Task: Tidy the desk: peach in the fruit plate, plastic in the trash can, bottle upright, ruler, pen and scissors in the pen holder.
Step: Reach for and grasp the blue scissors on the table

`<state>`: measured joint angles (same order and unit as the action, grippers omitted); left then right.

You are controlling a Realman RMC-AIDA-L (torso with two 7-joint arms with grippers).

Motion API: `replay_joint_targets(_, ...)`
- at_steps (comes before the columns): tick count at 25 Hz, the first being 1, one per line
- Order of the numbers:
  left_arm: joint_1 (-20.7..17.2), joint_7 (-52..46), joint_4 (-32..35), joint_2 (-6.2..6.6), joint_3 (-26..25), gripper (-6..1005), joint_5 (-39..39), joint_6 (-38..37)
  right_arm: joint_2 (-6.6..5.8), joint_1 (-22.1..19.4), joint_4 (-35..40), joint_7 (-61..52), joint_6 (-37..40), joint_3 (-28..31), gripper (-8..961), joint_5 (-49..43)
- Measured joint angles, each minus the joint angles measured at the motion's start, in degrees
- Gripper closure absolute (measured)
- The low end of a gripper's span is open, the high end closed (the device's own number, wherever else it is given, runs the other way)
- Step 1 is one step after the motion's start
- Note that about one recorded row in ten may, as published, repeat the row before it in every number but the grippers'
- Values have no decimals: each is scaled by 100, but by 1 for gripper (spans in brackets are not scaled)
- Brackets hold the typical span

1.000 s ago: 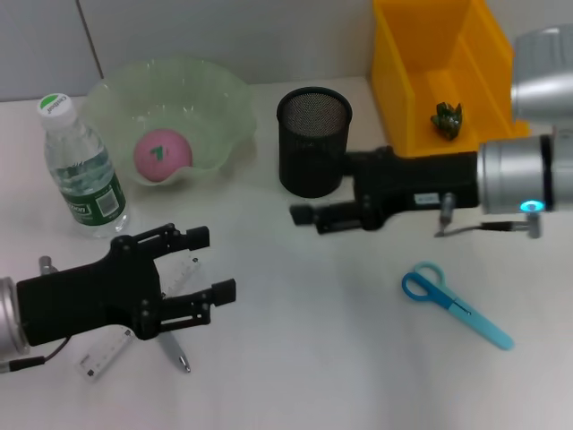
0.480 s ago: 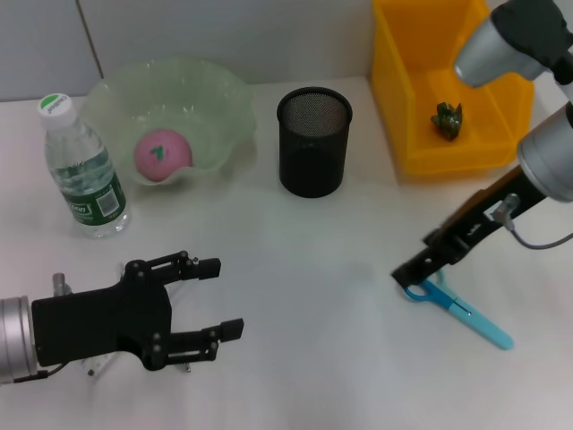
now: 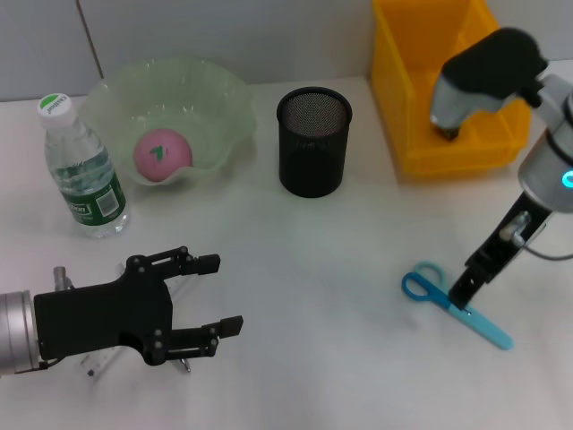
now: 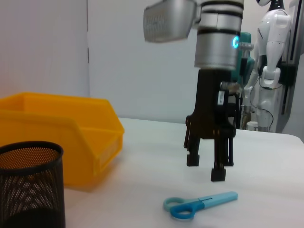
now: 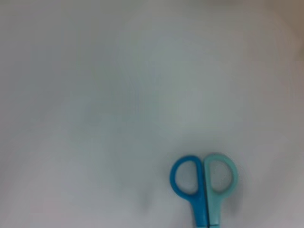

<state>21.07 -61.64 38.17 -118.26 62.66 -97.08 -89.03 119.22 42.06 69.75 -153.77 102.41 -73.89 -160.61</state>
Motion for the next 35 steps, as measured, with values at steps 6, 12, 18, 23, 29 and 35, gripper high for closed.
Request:
replay_joint_targets(6, 19, -20, 20, -3, 0, 193, 7, 1, 11, -6, -123, -211, -253, -546, 163, -38)
replay_joint_targets(12, 29, -51, 33, -4, 0, 194, 12, 7, 34, -86, -174, -354, -501, -894, 167, 15)
replay_joint_targets(18, 28, -54, 26, -4, -8, 194, 15, 9, 40, -101, -288, -419, -661, -1070, 171, 141)
replay_joint_targets(23, 19, -60, 28, -4, -9, 194, 16, 9, 40, -105, -381, -467, -744, -1156, 174, 143)
replay_joint_targets(29, 9, -65, 26, -4, -30, 194, 23, 10, 40, -82, -499, -467, -806, -1169, 247, 192)
replay_joint_targets(35, -1, -67, 27, -4, -87, 194, 24, -20, 39, -86, -546, -468, -845, -1172, 484, 218)
